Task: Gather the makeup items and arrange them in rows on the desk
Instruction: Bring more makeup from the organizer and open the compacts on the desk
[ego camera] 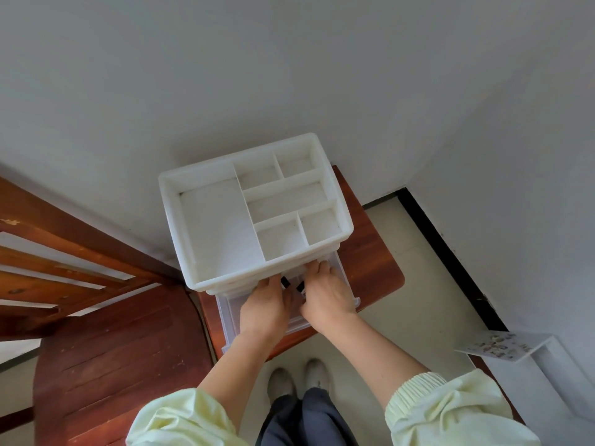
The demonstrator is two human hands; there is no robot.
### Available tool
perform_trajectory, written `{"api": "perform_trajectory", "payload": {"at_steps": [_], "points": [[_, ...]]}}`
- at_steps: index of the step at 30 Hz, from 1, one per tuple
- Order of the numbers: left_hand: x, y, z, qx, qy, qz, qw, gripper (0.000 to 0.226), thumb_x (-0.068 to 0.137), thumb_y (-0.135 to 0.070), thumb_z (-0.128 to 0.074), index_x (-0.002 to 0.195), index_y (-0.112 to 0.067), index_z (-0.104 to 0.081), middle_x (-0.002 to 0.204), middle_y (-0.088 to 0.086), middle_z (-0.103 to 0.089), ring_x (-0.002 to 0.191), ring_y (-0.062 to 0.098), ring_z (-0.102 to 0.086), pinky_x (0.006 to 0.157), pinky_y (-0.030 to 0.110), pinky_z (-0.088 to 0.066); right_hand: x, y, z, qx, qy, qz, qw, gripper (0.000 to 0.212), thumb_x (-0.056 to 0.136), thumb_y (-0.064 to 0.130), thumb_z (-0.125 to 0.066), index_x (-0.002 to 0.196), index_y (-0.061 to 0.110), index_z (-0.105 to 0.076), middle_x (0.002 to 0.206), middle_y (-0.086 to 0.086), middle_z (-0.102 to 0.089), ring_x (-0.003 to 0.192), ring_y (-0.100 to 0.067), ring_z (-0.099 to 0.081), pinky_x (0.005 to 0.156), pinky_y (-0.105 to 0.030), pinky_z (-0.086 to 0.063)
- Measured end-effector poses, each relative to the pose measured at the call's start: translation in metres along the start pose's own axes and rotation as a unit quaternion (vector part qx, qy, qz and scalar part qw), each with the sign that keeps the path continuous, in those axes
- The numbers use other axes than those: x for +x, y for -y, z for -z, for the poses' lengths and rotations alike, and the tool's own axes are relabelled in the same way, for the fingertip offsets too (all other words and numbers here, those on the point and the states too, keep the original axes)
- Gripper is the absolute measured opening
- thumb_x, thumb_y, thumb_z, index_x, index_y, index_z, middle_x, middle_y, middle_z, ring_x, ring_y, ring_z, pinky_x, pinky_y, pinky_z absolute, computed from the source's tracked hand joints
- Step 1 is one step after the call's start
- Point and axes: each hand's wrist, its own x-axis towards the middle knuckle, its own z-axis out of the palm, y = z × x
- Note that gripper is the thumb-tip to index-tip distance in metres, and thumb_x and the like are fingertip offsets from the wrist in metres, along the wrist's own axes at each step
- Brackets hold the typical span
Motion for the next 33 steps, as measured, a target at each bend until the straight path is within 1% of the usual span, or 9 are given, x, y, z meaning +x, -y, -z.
{"api": "perform_trajectory", "payload": {"at_steps": [3,8,10,13,16,19,27,30,33], "points": [[-0.003,0.001,-0.001,-0.005,0.003,-0.005,1.0,0.035,0.101,-0.031,-0.039,0.135,-0.022,-0.037,0.124,0.0,-0.057,0.098,0.025,-0.06,0.072,0.041,-0.053,0.0,-0.002,0.001,-0.013,0.013,0.033,0.999,0.066,0.087,0.023,-0.066,0.138,0.001,-0.031,0.13,-0.016,-0.047,0.12,-0.029,-0.049,0.091,-0.033,-0.047],[-0.01,0.006,0.007,-0.038,0.024,-0.015,0.999,0.023,0.1,-0.035,-0.04,0.121,-0.025,-0.043,0.115,-0.002,-0.057,0.084,0.021,-0.06,0.067,0.039,-0.052,-0.002,-0.008,0.006,-0.043,0.035,0.07,0.996,0.06,0.096,0.016,-0.051,0.145,-0.003,-0.023,0.134,-0.02,-0.047,0.12,-0.032,-0.05,0.092,-0.037,-0.046],[-0.013,0.008,0.01,-0.032,0.042,-0.028,0.998,0.029,0.1,-0.033,-0.041,0.127,-0.025,-0.039,0.117,0.0,-0.059,0.085,0.022,-0.06,0.066,0.036,-0.05,-0.003,-0.009,0.009,-0.06,0.038,0.093,0.993,0.058,0.097,0.014,-0.049,0.145,-0.003,-0.022,0.133,-0.021,-0.048,0.117,-0.034,-0.052,0.089,-0.038,-0.046],[-0.013,0.014,0.016,0.012,0.076,-0.083,0.994,0.057,0.099,-0.023,-0.041,0.149,-0.032,-0.015,0.119,0.006,-0.059,0.076,0.023,-0.056,0.056,0.031,-0.041,-0.005,-0.011,0.018,-0.126,0.025,0.128,0.983,0.055,0.094,0.01,-0.051,0.143,-0.002,-0.027,0.124,-0.019,-0.056,0.104,-0.033,-0.061,0.075,-0.039,-0.049],[-0.009,0.016,0.02,0.091,0.09,-0.093,0.987,0.073,0.098,-0.022,-0.04,0.153,-0.029,0.007,0.095,0.002,-0.054,0.069,0.02,-0.049,0.055,0.03,-0.04,-0.01,-0.012,0.024,-0.191,0.033,0.146,0.97,0.049,0.09,0.003,-0.051,0.136,-0.004,-0.038,0.113,-0.015,-0.062,0.095,-0.03,-0.065,0.063,-0.034,-0.044],[-0.002,0.015,0.021,0.128,0.075,-0.079,0.986,0.069,0.098,-0.032,-0.038,0.154,-0.028,0.002,0.085,-0.003,-0.053,0.075,0.022,-0.057,0.06,0.034,-0.051,-0.012,-0.01,0.027,-0.232,0.046,0.134,0.962,0.04,0.087,0.0,-0.053,0.128,-0.001,-0.05,0.104,-0.01,-0.066,0.09,-0.027,-0.066,0.062,-0.031,-0.043],[-0.007,0.013,0.031,0.2,0.071,-0.08,0.974,0.072,0.098,-0.046,-0.039,0.154,-0.029,0.003,0.091,-0.005,-0.062,0.083,0.018,-0.06,0.062,0.027,-0.046,-0.012,-0.002,0.034,-0.202,0.065,0.1,0.972,0.02,0.086,0.003,-0.056,0.104,0.012,-0.061,0.097,-0.003,-0.066,0.086,-0.021,-0.065,0.061,-0.028,-0.038],[-0.015,0.017,0.038,0.219,0.097,-0.095,0.966,0.074,0.097,-0.049,-0.039,0.154,-0.026,0.002,0.098,-0.003,-0.066,0.087,0.018,-0.063,0.057,0.025,-0.044,-0.011,-0.003,0.034,-0.192,0.076,0.088,0.975,0.025,0.085,0.003,-0.058,0.108,0.012,-0.06,0.096,-0.002,-0.065,0.087,-0.021,-0.064,0.061,-0.028,-0.038],[-0.025,0.015,0.043,0.205,0.077,-0.104,0.97,0.073,0.097,-0.046,-0.04,0.155,-0.024,-0.001,0.09,-0.003,-0.065,0.078,0.016,-0.062,0.049,0.023,-0.039,-0.013,-0.003,0.03,-0.183,0.064,0.086,0.977,0.048,0.085,0.004,-0.057,0.132,0.006,-0.046,0.097,-0.003,-0.066,0.088,-0.022,-0.065,0.06,-0.029,-0.038]]}}
